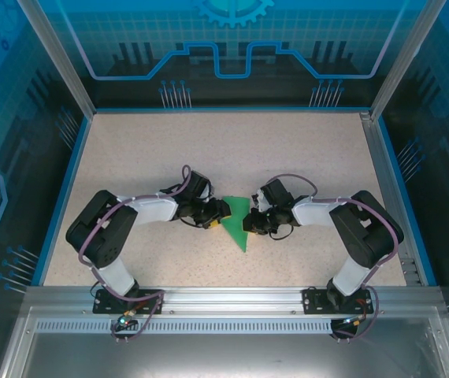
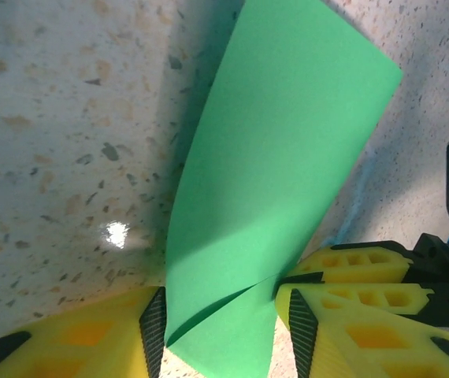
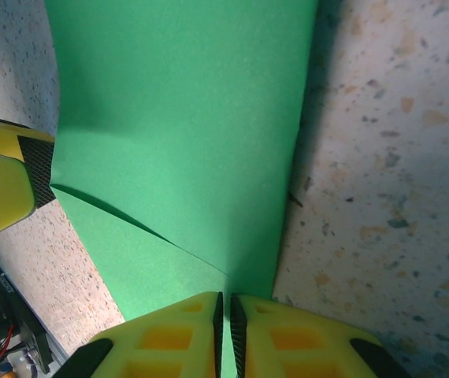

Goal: Fold a paper plane with a square sheet of paper (pick it up from the middle)
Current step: Fold the wing for the fifth time at the center of the table.

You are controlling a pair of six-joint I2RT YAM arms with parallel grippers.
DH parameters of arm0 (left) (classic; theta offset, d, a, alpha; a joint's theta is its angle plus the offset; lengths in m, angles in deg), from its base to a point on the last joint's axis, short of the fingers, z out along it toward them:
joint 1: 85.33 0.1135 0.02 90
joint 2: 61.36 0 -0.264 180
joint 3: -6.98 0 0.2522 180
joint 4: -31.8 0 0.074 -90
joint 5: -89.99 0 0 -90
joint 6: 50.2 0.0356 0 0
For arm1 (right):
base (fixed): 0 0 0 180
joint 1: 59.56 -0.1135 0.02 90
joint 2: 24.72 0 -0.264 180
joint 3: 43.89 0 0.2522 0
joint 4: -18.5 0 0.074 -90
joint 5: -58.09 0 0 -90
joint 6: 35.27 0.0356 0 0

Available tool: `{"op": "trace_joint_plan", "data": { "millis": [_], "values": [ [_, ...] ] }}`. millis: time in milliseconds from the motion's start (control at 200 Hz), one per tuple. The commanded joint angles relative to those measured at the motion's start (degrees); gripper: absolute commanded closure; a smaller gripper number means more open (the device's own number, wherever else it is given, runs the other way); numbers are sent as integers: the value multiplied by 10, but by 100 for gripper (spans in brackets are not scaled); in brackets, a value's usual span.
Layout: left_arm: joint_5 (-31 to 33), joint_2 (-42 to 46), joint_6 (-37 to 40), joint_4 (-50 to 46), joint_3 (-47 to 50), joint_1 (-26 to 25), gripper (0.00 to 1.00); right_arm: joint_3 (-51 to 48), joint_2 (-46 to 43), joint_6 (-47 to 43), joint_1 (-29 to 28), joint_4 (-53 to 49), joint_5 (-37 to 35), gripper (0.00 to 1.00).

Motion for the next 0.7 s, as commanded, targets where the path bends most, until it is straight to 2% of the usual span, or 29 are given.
{"op": "trace_joint_plan", "data": {
  "millis": [0, 355, 695],
  "values": [
    [-36, -14, -13, 28, -13, -4, 53, -24, 22, 0, 9, -31, -36, 81],
    [-44, -28, -20, 66, -12, -2, 58, -24, 17, -9, 18, -35, -38, 79],
    [-102, -76, 25, 68, -52, 18, 59, -18, 27, -20, 26, -49, -42, 79]
  ]
}}
